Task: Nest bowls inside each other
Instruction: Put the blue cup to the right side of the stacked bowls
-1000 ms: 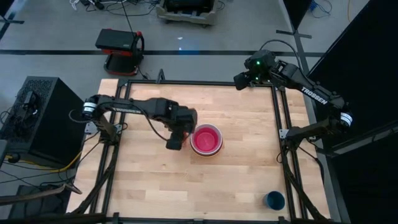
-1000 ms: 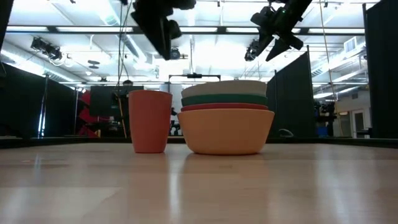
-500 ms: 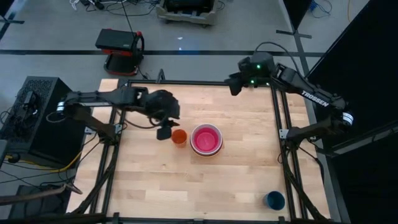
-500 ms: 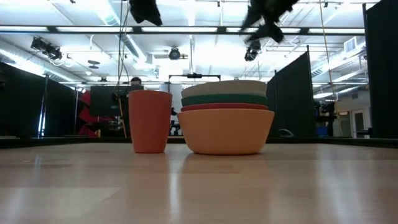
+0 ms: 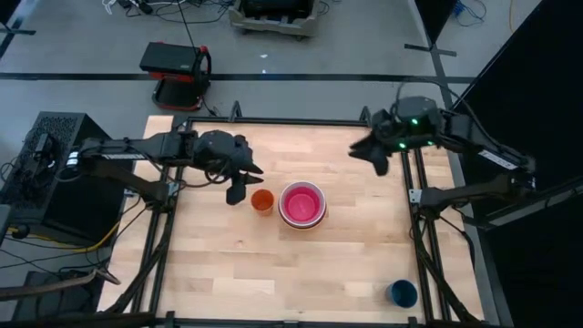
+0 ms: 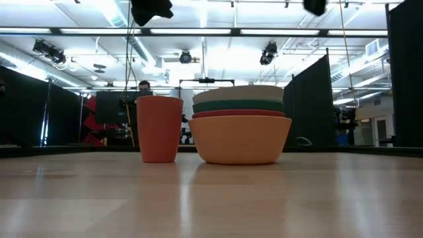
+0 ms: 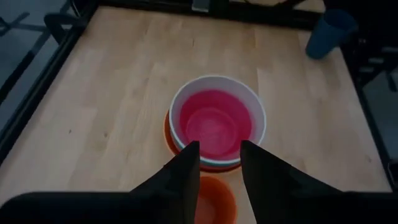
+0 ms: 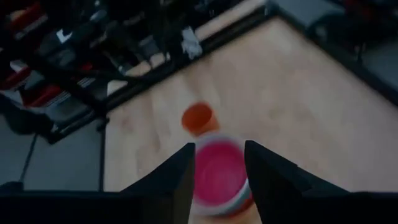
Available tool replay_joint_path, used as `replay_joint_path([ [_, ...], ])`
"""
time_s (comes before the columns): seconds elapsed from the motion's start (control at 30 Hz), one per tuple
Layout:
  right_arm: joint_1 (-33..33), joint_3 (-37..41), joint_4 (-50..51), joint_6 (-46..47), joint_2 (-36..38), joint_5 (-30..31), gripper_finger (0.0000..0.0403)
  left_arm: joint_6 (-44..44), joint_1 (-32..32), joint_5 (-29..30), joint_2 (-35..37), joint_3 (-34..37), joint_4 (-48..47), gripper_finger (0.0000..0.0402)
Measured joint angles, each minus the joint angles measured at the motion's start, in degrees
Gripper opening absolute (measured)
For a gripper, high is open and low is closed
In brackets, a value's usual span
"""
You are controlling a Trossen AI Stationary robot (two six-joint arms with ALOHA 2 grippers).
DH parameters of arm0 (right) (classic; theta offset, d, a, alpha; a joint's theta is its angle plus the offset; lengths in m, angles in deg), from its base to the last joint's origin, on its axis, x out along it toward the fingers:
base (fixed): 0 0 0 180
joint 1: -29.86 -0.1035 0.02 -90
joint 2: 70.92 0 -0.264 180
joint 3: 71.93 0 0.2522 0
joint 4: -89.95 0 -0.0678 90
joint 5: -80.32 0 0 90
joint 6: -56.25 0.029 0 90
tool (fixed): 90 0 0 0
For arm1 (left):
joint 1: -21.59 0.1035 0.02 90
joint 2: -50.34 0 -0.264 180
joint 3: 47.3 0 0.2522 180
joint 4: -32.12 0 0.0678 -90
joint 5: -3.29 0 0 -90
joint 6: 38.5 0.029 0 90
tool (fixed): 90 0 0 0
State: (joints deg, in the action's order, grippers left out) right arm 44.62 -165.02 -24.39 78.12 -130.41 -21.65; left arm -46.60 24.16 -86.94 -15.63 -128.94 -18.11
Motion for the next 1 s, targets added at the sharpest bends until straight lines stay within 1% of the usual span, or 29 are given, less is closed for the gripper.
replay_joint_path([
  [0.17, -4.27, -0.02, 7.39, 5.32, 2.76, 0.01, 0.0113, -2.89, 0.00, -1.14, 0.79, 2.56, 2.86, 0.0109],
  [0.33, -11.38, 0.23, 14.31, 9.14, 2.64, -1.53, 0.0115, -3.32, -0.02, -1.56, 0.93, 2.58, 3.37, 0.0105],
  [0.87, -36.04, 10.26, 24.80, 12.56, -0.47, 0.04, 0.0130, -8.27, 0.00, -0.55, 0.89, 2.58, 4.07, 0.0109],
  [1.0, -41.83, 15.01, 23.28, 16.25, -0.53, 0.13, 0.0134, -9.08, 0.00, -0.42, 0.86, 2.58, 4.06, 0.0110],
])
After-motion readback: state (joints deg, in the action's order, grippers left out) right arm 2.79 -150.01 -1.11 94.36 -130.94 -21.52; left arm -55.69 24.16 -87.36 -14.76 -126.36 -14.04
